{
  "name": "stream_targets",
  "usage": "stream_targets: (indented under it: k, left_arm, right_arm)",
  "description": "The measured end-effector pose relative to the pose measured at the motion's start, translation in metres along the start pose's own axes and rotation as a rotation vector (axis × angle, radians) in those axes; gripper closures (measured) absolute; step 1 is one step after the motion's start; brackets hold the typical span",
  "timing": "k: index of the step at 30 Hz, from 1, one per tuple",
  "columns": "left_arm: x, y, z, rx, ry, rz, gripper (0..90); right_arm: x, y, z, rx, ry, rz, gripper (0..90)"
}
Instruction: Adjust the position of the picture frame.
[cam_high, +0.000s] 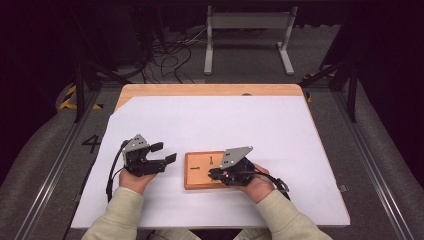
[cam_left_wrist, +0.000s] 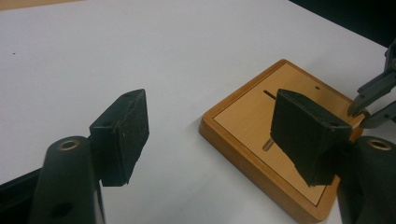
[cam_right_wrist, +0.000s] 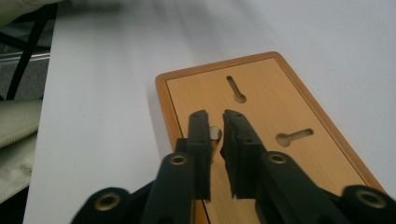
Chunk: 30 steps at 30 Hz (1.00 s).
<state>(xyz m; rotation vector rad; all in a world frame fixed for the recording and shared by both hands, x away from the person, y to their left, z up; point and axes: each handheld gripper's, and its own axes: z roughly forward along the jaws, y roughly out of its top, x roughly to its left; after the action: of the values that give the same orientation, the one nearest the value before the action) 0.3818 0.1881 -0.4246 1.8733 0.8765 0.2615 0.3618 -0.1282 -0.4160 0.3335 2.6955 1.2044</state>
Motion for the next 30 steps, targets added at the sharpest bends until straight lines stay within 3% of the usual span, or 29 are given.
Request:
stream_targets:
  k: [13, 30]
  left_arm:
    - [-0.001, 0.001, 0.005, 0.034, -0.024, 0.005, 28.4]
    - [-0.005, 0.004, 0.012, 0.05, -0.054, 0.018, 27.5]
  right_arm:
    - [0.017, 0.001, 0.0, 0.024, -0.077, -0.138, 83.1]
    - [0.043, -0.006, -0.004, 0.014, -0.157, -0.258, 84.2]
